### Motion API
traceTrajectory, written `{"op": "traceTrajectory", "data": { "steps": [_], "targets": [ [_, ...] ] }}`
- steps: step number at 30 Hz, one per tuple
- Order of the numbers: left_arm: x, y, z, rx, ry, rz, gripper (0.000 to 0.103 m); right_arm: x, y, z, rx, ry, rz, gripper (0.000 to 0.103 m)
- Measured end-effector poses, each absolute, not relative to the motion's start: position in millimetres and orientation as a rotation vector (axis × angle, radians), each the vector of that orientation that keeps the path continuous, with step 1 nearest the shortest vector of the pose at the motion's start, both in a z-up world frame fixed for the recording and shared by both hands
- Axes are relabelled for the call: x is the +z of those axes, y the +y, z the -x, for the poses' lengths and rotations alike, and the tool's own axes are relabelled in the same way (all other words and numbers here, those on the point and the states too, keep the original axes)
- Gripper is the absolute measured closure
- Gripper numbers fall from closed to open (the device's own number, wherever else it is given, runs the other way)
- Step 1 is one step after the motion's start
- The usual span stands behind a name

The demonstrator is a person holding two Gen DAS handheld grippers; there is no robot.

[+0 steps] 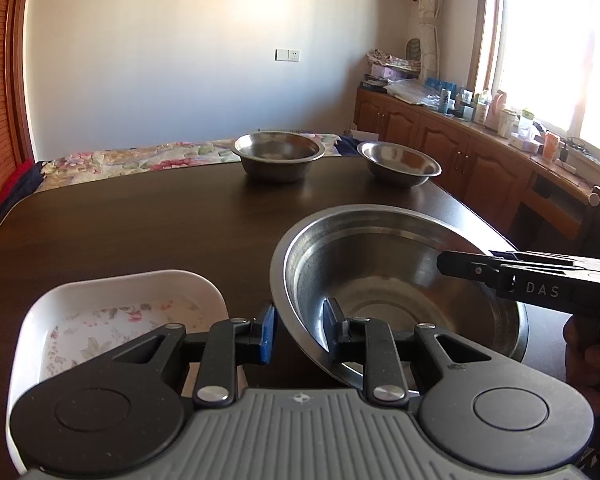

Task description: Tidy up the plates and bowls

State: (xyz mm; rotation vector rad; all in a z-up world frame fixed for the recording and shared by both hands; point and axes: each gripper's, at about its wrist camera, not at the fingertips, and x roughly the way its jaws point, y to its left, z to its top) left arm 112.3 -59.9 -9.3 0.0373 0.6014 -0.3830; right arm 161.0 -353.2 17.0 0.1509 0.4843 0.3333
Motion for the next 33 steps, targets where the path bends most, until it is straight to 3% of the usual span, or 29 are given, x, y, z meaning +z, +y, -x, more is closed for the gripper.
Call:
{"op": "traceTrajectory", "data": {
  "steps": [7, 33],
  "targets": [
    [-3.7, -52.8, -116.1, -0.362, 0.582, -0.024, 0.056, 31.7, -356.3, -159.9, 0.334, 0.446, -0.125, 0.063],
    [30.4, -37.6, -173.2, -0.271, 0.528, -0.067, 0.053, 82.5, -369.8, -212.3, 0.384, 0.37, 0.019, 0.063]
  ]
}}
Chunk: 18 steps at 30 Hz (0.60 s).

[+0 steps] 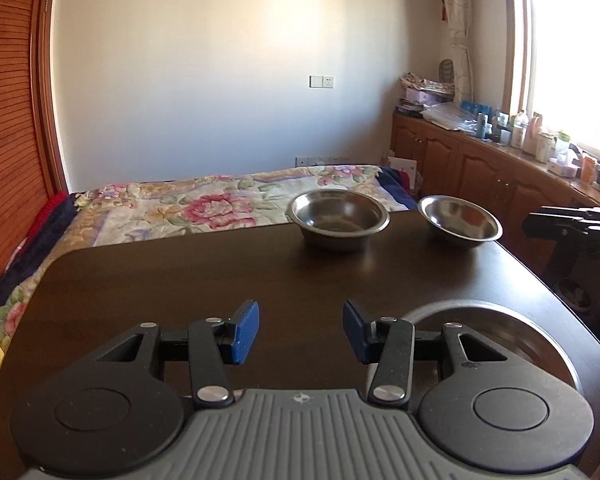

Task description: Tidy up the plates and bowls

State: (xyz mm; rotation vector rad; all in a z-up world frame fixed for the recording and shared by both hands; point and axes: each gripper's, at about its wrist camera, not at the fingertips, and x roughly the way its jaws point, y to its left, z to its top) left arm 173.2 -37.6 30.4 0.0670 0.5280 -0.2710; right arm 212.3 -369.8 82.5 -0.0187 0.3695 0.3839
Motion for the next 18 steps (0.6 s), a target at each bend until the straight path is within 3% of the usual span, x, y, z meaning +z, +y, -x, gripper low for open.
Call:
{"op": "traceTrajectory", "data": {
  "steps": [18],
  "targets": [
    [33.4, -50.2, -235.0, -0.259, 0.555, -0.118, 0.053, 92.0, -367.1, -276.7, 0.433, 0.401, 0.055, 0.063]
  ]
}}
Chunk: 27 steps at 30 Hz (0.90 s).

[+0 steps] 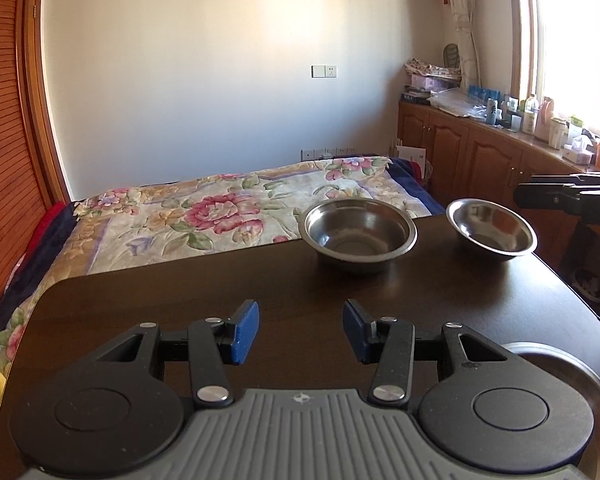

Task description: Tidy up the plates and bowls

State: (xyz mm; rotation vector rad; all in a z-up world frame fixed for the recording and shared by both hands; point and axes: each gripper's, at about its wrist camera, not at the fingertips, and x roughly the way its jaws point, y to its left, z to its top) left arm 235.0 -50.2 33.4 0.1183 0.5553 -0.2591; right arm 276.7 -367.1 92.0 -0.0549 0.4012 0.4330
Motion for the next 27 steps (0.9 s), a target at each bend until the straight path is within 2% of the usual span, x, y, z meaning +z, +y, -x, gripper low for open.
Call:
{"op": "traceTrajectory", "data": {
  "steps": [27],
  "targets": [
    [13.5, -79.2, -336.1, -0.285, 0.622, -0.128, 0.053, 52.0, -333.2, -367.6, 0.493, 0.569, 0.083, 0.063]
  ]
}}
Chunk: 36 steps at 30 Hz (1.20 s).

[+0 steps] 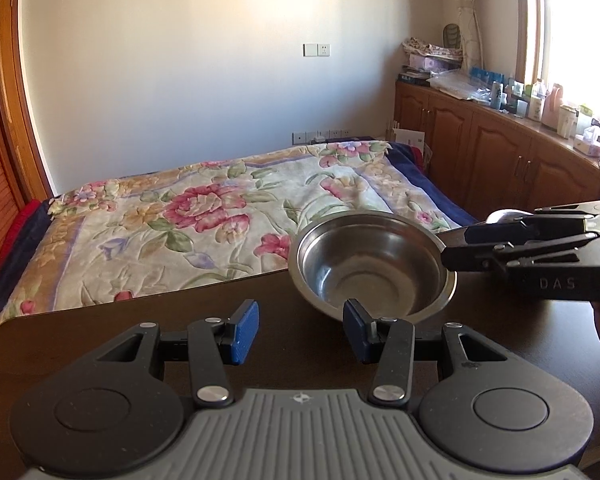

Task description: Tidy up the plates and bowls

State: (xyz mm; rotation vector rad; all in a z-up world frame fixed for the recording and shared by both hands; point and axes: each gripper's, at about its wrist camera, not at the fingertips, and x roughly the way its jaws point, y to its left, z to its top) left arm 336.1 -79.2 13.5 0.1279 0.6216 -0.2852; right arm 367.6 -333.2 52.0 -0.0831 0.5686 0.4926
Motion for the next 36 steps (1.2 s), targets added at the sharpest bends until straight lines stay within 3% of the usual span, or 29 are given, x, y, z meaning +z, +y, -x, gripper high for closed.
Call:
{"op": "traceTrajectory", "data": {
  "steps": [15, 23, 24, 25, 27, 36],
  "targets": [
    [4.1, -85.3, -357.0, -0.313, 0.656, -0.09, 0.053, 43.5, -322.8, -378.5, 0.51, 0.628, 0.07, 0.063],
    [0.6, -83.6, -358.2, -0.32, 0.687, -0.079, 0.059, 41.6, -322.0, -376.5, 0.518, 0.652, 0.062, 0.067],
    [0.0, -83.5, -358.2, -0.321, 0.692, -0.079, 0.062, 41.1, -321.5, -375.6, 0.519, 0.655, 0.063, 0.067],
    [-0.8, -83.5, -358.2, -0.325, 0.697, -0.079, 0.073, 40.9, -321.3, -375.2, 0.521, 0.658, 0.063, 0.068],
    [-1.5, -85.2, -357.1, -0.323, 0.707, -0.095, 0.078, 39.4, -320.7, -375.4, 0.524, 0.669, 0.064, 0.075],
    [2.2, -82.1, -351.1, -0.311, 0.7, -0.101, 0.086, 43.1, -320.9, -370.2, 0.512, 0.666, 0.041, 0.086]
  ]
}}
